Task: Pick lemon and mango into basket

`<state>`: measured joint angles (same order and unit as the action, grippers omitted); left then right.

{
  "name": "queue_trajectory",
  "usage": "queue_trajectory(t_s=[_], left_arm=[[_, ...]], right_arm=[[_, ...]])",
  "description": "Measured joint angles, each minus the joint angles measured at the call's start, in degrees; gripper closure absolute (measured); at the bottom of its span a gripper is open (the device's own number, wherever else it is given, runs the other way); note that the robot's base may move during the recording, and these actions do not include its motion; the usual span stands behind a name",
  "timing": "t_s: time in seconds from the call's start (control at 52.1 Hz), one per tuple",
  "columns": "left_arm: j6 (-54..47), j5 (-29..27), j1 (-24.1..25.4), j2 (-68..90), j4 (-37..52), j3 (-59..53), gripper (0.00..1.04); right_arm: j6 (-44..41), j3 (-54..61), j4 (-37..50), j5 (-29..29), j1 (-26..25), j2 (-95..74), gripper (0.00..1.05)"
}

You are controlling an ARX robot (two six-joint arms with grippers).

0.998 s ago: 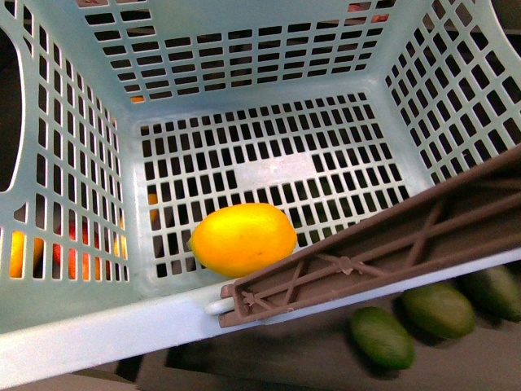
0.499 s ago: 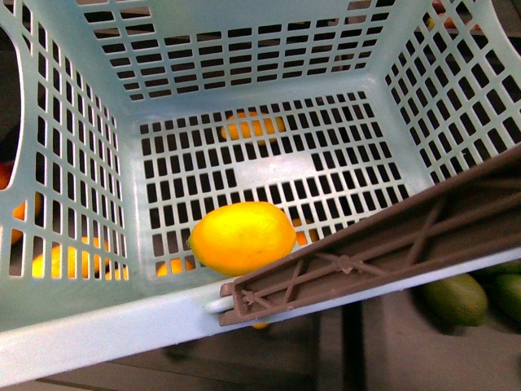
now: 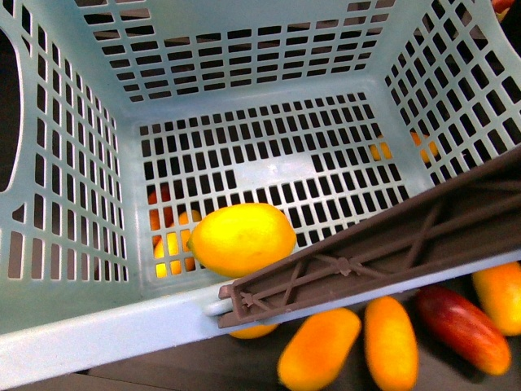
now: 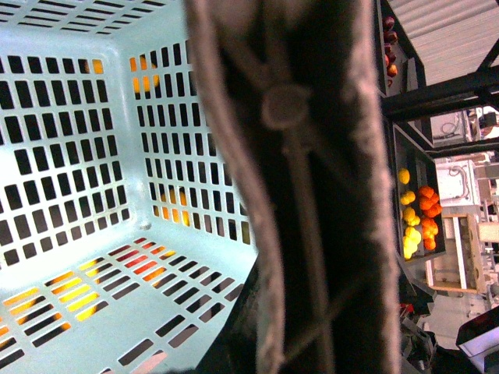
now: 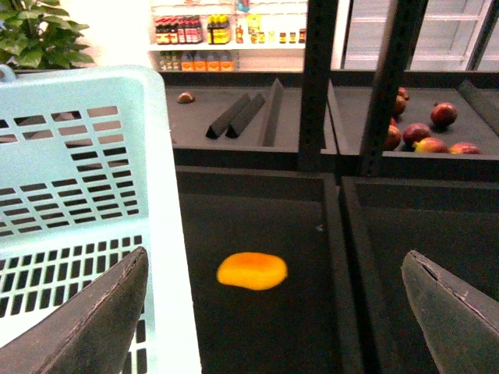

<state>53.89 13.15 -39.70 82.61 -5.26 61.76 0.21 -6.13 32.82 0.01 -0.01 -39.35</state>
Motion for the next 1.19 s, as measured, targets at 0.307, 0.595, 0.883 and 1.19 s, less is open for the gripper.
queue_trajectory(t_s=[0.307, 0.595, 0.883, 1.19], left_arm=[[0.0, 0.1, 0.0, 0.0, 0.0, 0.0, 1.01], [0.1, 0.2, 0.0, 0.0, 0.0, 0.0, 1.01], [-0.7, -1.2, 0.7, -0.1, 0.0, 0.0, 1.01], [-0.1, 0.5, 0.0, -0.1, 0.0, 0.0, 1.01]], right_arm=[[0.0, 0.0, 0.0, 0.0, 0.0, 0.0, 0.09], [0.0, -0.1, 0.0, 0.0, 0.0, 0.0, 0.09], [0.0, 0.0, 0.0, -0.3, 0.0, 0.0, 0.09], [16.2, -11.6, -33.7, 28.0, -7.0, -8.5, 0.09]])
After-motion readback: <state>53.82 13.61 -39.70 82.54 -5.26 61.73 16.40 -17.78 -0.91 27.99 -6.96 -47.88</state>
